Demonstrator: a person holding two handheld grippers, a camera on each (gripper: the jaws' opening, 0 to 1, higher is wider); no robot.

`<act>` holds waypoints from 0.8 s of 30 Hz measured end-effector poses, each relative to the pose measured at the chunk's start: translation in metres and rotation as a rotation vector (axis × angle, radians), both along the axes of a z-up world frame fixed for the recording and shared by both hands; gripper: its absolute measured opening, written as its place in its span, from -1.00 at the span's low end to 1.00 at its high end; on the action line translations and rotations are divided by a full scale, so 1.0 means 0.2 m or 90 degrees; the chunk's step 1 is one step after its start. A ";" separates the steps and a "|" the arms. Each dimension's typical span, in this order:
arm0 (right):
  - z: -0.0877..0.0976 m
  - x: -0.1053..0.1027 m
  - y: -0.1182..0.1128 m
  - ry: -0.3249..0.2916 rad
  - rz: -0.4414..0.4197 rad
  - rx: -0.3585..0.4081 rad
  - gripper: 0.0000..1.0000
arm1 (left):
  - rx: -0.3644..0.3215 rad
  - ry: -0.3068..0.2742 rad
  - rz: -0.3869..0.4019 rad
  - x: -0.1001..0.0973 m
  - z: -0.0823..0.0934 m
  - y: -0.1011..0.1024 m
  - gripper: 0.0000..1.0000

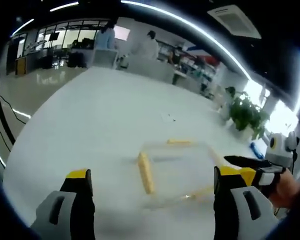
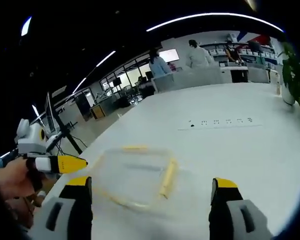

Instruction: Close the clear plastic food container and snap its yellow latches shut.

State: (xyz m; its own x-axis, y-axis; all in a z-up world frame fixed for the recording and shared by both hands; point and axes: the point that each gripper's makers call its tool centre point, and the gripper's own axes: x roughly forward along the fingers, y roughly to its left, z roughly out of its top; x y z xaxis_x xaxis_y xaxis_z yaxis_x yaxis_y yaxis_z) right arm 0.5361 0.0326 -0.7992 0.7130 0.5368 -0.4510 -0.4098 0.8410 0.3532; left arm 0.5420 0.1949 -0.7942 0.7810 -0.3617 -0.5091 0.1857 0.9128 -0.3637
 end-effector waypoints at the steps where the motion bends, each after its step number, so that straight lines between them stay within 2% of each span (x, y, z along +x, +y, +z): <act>1: 0.02 0.00 0.01 -0.003 0.003 0.001 1.00 | 0.003 -0.001 -0.003 -0.01 0.00 0.00 0.98; 7: 0.14 -0.05 0.03 -0.025 0.007 -0.013 1.00 | -0.008 0.001 -0.004 -0.05 0.03 0.01 0.98; 10: 0.17 -0.10 0.03 -0.024 0.007 -0.015 1.00 | -0.002 -0.011 -0.017 -0.10 0.10 0.01 0.98; 14: 0.23 -0.17 0.01 -0.027 0.011 -0.027 1.00 | -0.016 -0.020 -0.034 -0.16 0.15 -0.02 0.98; 16: 0.27 -0.22 0.01 -0.031 0.009 -0.024 1.00 | -0.011 -0.014 -0.044 -0.20 0.16 -0.02 0.98; 21: 0.36 -0.38 -0.03 -0.027 0.013 -0.035 1.00 | -0.027 -0.029 -0.057 -0.35 0.30 -0.02 0.98; 24: 0.41 -0.46 -0.03 -0.031 0.016 -0.031 1.00 | -0.024 -0.021 -0.077 -0.45 0.33 -0.01 0.98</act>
State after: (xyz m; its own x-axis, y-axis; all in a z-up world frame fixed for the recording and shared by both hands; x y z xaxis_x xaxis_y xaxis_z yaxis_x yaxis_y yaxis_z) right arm 0.4450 0.0268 -0.7166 0.7212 0.5331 -0.4422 -0.4464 0.8459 0.2918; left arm 0.4520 0.1920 -0.7272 0.7470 -0.4726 -0.4676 0.3060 0.8688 -0.3894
